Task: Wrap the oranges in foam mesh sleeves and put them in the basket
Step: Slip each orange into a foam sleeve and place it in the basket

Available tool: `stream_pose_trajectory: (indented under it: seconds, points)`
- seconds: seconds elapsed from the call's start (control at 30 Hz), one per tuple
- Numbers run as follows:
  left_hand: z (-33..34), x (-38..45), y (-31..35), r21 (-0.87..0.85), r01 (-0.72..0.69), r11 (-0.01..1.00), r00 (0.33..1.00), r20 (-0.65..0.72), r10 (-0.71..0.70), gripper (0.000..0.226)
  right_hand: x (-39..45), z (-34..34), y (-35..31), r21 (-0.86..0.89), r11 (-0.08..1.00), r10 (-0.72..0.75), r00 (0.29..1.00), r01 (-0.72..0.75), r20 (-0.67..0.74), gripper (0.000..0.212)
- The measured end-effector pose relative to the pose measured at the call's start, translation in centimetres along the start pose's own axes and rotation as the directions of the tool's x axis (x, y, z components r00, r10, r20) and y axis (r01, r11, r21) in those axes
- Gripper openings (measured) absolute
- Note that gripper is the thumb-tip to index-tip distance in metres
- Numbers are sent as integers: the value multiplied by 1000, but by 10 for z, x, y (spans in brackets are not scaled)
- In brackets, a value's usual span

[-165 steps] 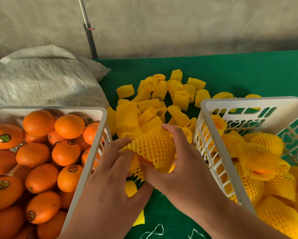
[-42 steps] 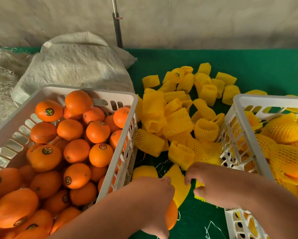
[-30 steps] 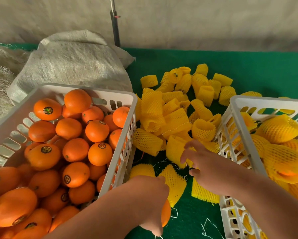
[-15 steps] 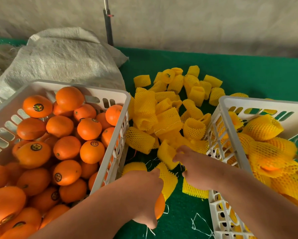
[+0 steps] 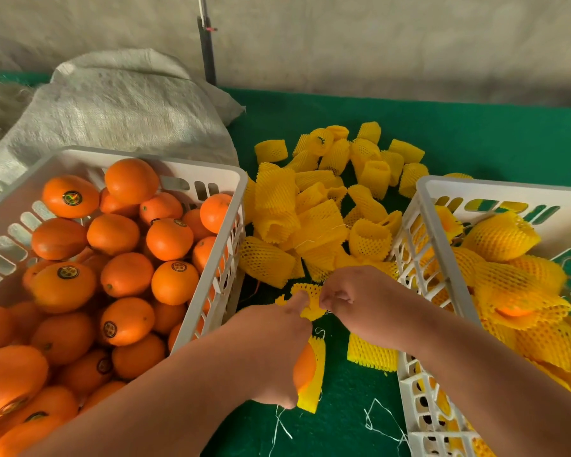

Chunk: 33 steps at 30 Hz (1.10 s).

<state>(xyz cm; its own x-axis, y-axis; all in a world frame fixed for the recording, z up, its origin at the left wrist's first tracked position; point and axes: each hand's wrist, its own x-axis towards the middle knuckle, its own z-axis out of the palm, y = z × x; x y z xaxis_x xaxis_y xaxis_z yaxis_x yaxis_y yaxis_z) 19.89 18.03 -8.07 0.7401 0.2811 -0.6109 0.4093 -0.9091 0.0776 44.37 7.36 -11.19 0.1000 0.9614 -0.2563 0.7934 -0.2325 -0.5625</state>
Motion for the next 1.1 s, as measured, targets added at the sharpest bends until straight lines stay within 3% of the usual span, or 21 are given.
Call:
stream_pose_trajectory:
  seconds: [0.03, 0.07, 0.13, 0.23, 0.33, 0.43, 0.57, 0.73, 0.8, 0.83, 1.0, 1.1]
  points:
    - [1, 12, 21, 1, -49, 999, 999, -14, 49, 70, -1, 0, -1, -21, 1000, -8, 1000, 8, -17, 14]
    - [-13, 22, 49, -17, -28, 999, 992, -120, 26, 70, -1, -1, -1, -34, 999, -17, 1000, 16, -26, 15]
    - [3, 44, 53, -48, -66, 997, 993, -96, 62, 67, -2, -1, -3, -43, 999, -34, 999, 32, -35, 15]
    - [4, 45, 41, -28, -25, 999, 977, -214, 18, 59, -3, -4, -8, -100, 995, -26, 998, 20, -52, 12]
    - [5, 49, 51, 35, -54, 998, 965, -255, 61, 56, -3, -8, -13, -143, 989, -26, 999, 31, 35, 27]
    - [1, 47, 49, 32, -83, 996, 954, -287, 89, 53, -3, -11, -17, -37, 994, 107, 989, -103, 100, 42]
    - [-1, 45, 52, 49, -119, 992, 934, -335, 129, 49, -2, -11, -17, -139, 977, 178, 978, -162, 111, 41]
    - [-2, 43, 59, 61, -135, 989, 952, -269, 147, 48, -1, -18, -4, -181, 966, 159, 978, -182, -137, 31]
    - [-2, 44, 61, 58, -137, 989, 957, -249, 147, 49, -2, -20, -2, -158, 969, 162, 970, -191, -181, 13]
    - [-1, 45, 60, 55, -145, 988, 958, -242, 154, 48, -2, -20, -3, -146, 972, 156, 970, -184, -188, 16]
    - [-6, 48, 57, 58, -115, 992, 976, -177, 123, 57, -3, -18, -3, -281, 957, 93, 995, -76, 45, 23]
    - [-6, 51, 53, 31, -110, 993, 981, -159, 114, 63, -5, -18, 0, -241, 964, 120, 993, -117, -2, 25]
